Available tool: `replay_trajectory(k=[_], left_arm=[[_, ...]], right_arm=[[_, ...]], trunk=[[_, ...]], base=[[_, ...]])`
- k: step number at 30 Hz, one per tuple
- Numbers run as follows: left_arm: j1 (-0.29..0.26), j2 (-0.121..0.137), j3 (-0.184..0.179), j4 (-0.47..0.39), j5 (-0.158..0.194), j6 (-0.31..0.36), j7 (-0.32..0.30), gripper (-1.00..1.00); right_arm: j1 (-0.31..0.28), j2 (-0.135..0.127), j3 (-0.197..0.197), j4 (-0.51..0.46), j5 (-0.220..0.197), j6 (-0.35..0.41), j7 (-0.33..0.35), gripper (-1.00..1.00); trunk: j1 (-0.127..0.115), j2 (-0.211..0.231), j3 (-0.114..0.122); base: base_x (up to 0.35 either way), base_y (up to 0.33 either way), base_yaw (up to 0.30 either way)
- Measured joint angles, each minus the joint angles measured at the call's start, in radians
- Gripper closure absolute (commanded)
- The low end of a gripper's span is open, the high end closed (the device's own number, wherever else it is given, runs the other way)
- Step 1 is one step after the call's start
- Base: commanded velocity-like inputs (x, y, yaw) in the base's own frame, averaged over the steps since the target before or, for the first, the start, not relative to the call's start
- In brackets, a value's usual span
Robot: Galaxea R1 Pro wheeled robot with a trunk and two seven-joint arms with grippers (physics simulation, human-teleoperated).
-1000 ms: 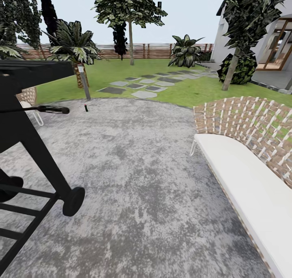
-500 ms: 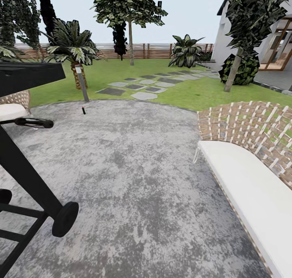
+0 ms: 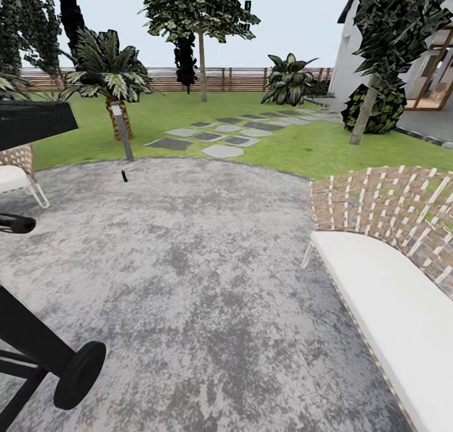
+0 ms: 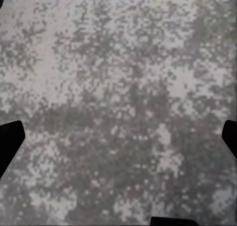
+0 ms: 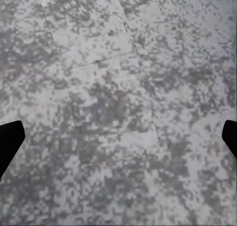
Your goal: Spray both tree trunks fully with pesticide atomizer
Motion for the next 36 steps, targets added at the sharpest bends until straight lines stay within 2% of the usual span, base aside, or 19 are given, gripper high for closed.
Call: replay_trajectory(k=[12, 30, 36], left_arm=[[0.000, 0.000, 0.000, 0.000, 0.000, 0.000, 0.000, -1.00], [0.000, 0.000, 0.000, 0.000, 0.000, 0.000, 0.000, -1.00], [0.000, 0.000, 0.000, 0.000, 0.000, 0.000, 0.000, -1.00]], right_arm=[[0.000, -0.001, -0.002, 0.000, -0.001, 0.000, 0.000, -1.00], [0.000, -0.001, -0.002, 0.000, -0.003, 0.000, 0.000, -1.00], [0.000, -0.001, -0.002, 0.000, -0.003, 0.000, 0.000, -1.00]], trunk=[[0.000, 0.000, 0.000], [0.000, 0.000, 0.000], [0.000, 0.000, 0.000]], base=[[0.331, -0.102, 0.013], [0.300, -0.135, 0.251], [0.298, -0.134, 0.059]])
